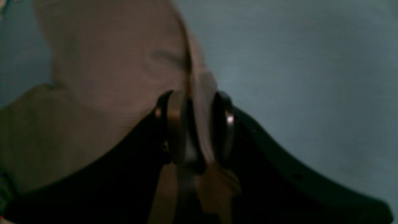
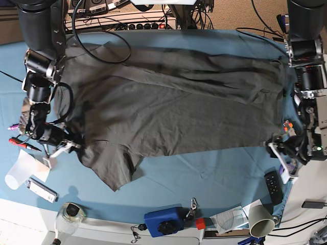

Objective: Fold the T-shirt properly
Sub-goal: 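Move both grippers down to the hem corners of the grey shirt, then grasp the hem corners with both grippers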

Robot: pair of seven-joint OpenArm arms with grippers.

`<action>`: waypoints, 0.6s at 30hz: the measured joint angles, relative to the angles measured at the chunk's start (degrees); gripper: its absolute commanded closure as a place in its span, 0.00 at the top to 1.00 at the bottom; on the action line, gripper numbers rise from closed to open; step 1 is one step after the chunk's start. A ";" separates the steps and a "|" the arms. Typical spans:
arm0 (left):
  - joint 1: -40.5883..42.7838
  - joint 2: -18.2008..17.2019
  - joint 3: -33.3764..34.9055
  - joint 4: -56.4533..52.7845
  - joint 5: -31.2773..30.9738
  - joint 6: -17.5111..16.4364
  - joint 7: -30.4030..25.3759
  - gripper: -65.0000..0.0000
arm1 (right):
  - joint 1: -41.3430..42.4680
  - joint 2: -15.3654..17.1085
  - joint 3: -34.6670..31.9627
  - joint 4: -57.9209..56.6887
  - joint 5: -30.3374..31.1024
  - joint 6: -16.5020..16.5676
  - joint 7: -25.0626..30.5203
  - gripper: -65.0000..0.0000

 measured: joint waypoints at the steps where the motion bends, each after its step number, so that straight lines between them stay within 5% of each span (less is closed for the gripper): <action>1: 0.00 -0.79 -0.02 0.00 -0.02 0.00 0.11 0.47 | -0.59 -0.31 0.00 0.04 0.74 0.17 0.28 0.21; 5: 0.00 -3.43 -0.07 0.00 0.00 0.00 0.20 0.47 | -2.01 -0.50 0.26 0.17 3.93 0.35 -0.92 0.00; 14: 0.00 -4.28 -2.62 0.00 -0.63 0.00 0.33 0.47 | -3.28 0.52 0.20 9.40 8.57 -0.68 -20.09 0.00; 18: -0.02 -4.28 -2.62 0.00 -0.83 0.00 0.33 0.47 | -3.93 0.85 0.02 14.14 7.17 -0.96 -21.90 0.00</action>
